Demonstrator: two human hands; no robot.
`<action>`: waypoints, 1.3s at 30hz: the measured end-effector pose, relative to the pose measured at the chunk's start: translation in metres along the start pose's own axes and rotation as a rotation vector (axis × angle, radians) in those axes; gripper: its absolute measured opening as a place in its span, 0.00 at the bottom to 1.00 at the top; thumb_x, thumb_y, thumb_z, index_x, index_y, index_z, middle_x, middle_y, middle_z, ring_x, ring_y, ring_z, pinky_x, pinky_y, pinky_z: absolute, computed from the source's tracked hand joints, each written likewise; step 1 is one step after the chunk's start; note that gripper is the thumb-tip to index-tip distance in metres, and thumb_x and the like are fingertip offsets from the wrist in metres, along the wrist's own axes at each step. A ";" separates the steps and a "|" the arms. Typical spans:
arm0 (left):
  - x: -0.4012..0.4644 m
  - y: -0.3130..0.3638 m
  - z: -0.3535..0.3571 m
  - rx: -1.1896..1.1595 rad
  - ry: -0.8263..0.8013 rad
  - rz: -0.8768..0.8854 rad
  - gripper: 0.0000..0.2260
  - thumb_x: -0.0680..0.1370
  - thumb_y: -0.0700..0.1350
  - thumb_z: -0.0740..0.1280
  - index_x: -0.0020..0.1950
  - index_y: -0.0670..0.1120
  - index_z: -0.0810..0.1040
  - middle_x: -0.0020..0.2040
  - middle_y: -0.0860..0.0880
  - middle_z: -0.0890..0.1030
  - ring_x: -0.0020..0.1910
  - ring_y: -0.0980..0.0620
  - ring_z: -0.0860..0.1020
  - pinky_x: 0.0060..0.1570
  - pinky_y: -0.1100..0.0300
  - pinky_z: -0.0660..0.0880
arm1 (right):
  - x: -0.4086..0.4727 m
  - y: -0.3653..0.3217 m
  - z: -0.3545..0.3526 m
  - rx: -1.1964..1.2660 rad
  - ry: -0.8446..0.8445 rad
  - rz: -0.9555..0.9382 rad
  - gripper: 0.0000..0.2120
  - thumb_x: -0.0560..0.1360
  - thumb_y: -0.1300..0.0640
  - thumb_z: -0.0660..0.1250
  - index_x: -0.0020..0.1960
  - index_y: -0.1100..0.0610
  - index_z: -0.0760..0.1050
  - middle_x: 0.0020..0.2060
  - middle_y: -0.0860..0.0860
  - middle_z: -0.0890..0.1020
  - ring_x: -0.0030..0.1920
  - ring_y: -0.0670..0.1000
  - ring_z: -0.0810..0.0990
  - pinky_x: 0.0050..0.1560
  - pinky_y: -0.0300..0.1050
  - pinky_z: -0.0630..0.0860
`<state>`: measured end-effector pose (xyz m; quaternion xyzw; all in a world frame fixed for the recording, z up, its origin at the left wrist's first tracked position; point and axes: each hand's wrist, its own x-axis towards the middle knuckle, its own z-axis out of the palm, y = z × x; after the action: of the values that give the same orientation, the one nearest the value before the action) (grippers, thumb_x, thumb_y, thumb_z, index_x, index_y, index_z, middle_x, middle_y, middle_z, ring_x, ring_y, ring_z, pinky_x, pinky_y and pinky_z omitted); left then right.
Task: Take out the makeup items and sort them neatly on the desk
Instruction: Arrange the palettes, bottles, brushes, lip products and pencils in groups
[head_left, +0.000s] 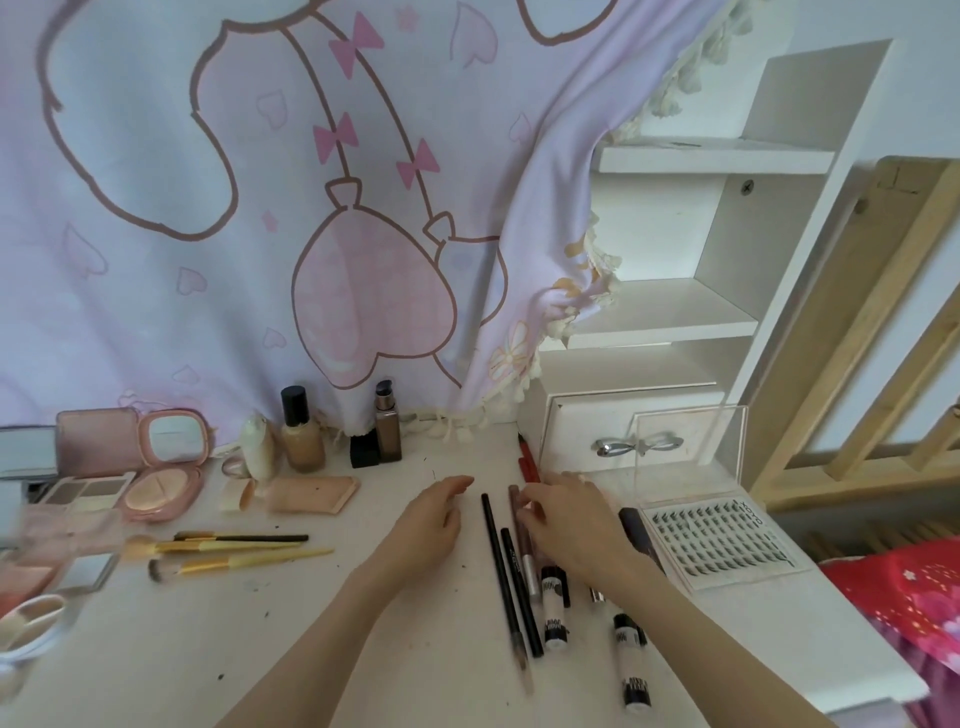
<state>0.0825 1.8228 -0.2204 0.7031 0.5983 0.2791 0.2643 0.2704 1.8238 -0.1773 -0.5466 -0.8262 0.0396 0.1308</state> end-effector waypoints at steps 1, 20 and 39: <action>-0.010 -0.005 0.001 0.053 0.024 0.024 0.18 0.80 0.39 0.56 0.70 0.49 0.65 0.69 0.51 0.70 0.67 0.55 0.67 0.61 0.72 0.55 | -0.005 -0.006 0.002 -0.009 -0.012 -0.008 0.13 0.78 0.49 0.58 0.57 0.51 0.77 0.52 0.49 0.77 0.57 0.51 0.72 0.59 0.46 0.65; -0.061 -0.020 0.004 0.277 0.194 0.103 0.15 0.82 0.49 0.54 0.66 0.53 0.73 0.69 0.58 0.69 0.71 0.60 0.61 0.67 0.69 0.46 | 0.001 -0.050 -0.012 0.419 -0.180 0.355 0.11 0.71 0.53 0.64 0.35 0.57 0.68 0.28 0.51 0.71 0.31 0.50 0.71 0.32 0.41 0.66; -0.072 -0.002 -0.005 0.095 0.225 0.144 0.07 0.81 0.48 0.57 0.51 0.50 0.73 0.38 0.57 0.73 0.37 0.55 0.72 0.35 0.67 0.64 | -0.022 -0.063 -0.002 1.309 0.038 0.360 0.14 0.79 0.55 0.61 0.38 0.62 0.75 0.25 0.53 0.78 0.22 0.46 0.73 0.22 0.34 0.68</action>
<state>0.0682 1.7520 -0.2235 0.7202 0.5847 0.3459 0.1411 0.2231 1.7780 -0.1663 -0.4843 -0.5258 0.5430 0.4407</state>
